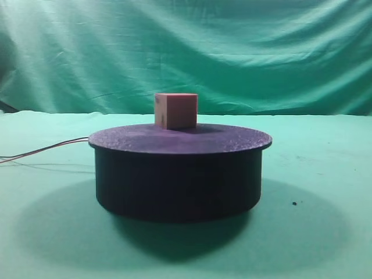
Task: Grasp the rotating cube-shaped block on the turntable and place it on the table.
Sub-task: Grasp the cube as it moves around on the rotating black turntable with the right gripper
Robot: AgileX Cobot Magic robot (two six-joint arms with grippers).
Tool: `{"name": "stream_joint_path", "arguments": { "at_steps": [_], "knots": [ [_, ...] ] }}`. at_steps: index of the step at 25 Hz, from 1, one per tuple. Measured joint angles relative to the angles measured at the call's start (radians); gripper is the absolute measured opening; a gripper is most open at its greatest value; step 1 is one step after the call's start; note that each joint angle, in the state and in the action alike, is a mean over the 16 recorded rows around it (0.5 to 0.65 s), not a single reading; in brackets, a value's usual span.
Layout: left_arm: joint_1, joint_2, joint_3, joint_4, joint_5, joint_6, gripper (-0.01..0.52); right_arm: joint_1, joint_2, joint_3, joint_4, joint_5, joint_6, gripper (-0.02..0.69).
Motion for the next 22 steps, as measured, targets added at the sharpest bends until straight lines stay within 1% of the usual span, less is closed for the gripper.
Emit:
{"name": "stream_joint_path", "arguments": {
  "at_steps": [3,9,11,13,15,17,22],
  "knots": [
    [0.000,0.000,0.000,0.000,0.000,0.000,0.000,0.000,0.000,0.001,0.011,-0.071,0.005,0.000],
    [0.000,0.000,0.000,0.000,0.000,0.000,0.000,0.000,0.000,-0.002,0.043,-0.285,0.019,0.000],
    [0.000,0.000,0.000,0.000,0.000,0.000,0.000,0.000,0.003,-0.017,0.051,-0.330,0.024,0.000],
    [0.000,0.000,0.000,0.000,0.000,0.000,0.000,0.000,0.012,-0.047,0.059,-0.342,0.028,0.000],
    [0.000,0.000,0.000,0.000,0.000,0.000,0.000,0.000,0.031,-0.090,0.066,-0.314,0.031,0.000],
    [0.000,0.000,0.000,0.000,0.000,0.000,0.000,0.000,0.060,-0.140,0.069,-0.254,0.033,0.000],
    [0.000,0.000,0.000,0.000,0.000,0.000,0.000,0.000,0.154,-0.270,0.072,-0.022,0.032,0.000]
  ]
}}
